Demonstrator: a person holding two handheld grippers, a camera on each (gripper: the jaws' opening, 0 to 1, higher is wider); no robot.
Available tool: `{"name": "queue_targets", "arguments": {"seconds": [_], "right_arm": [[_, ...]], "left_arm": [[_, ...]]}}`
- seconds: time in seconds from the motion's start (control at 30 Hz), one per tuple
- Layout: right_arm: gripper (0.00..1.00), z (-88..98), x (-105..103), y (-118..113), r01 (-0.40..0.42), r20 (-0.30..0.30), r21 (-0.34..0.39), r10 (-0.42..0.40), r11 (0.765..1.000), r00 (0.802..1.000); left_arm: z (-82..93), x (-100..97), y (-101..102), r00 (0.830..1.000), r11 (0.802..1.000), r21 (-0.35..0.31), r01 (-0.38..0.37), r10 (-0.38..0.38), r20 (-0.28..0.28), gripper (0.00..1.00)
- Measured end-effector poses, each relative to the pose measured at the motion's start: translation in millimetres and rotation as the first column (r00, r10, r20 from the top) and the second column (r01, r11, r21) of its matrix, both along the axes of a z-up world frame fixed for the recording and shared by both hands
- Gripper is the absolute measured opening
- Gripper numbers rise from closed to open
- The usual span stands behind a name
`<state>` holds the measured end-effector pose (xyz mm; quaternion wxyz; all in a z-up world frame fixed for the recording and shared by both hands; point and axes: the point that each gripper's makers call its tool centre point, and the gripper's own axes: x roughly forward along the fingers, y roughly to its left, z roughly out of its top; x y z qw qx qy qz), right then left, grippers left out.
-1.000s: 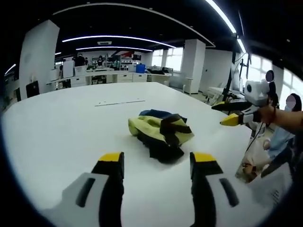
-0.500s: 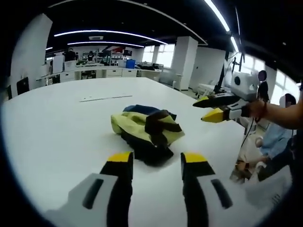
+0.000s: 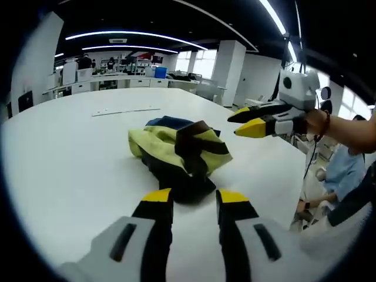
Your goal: Fold the garment on the visible template until the final outline fits inside the template.
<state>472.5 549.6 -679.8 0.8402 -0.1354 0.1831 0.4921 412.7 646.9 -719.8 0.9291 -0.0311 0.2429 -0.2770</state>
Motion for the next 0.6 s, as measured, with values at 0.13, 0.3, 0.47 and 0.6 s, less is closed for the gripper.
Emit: {"name": "queue_targets", "arguments": {"seconds": [0.13, 0.3, 0.47, 0.6], "right_arm": [[0.22, -4.6, 2.0, 4.1, -0.024, -0.003, -0.015, 0.024, 1.0, 1.0], [0.17, -10.9, 4.0, 6.9, -0.05, -0.008, -0.038, 0.049, 0.998, 0.999], [0.15, -15.8, 7.6, 8.6, -0.069, -0.01, -0.059, 0.069, 0.996, 0.998], [0.12, -22.4, 10.7, 8.6, -0.078, -0.024, -0.08, 0.076, 0.994, 0.997]], "left_arm": [[-2.1, 3.8, -10.7, 0.999, 0.999, 0.01, 0.033, -0.033, 0.006, 0.19], [-7.4, 7.2, -19.3, 0.999, 0.999, 0.001, 0.05, -0.05, -0.003, 0.15], [-14.1, 8.8, -22.9, 0.998, 0.999, 0.004, 0.054, -0.054, -0.018, 0.13], [-17.3, 13.4, -23.3, 0.999, 0.999, 0.005, 0.046, -0.046, -0.019, 0.11]]}}
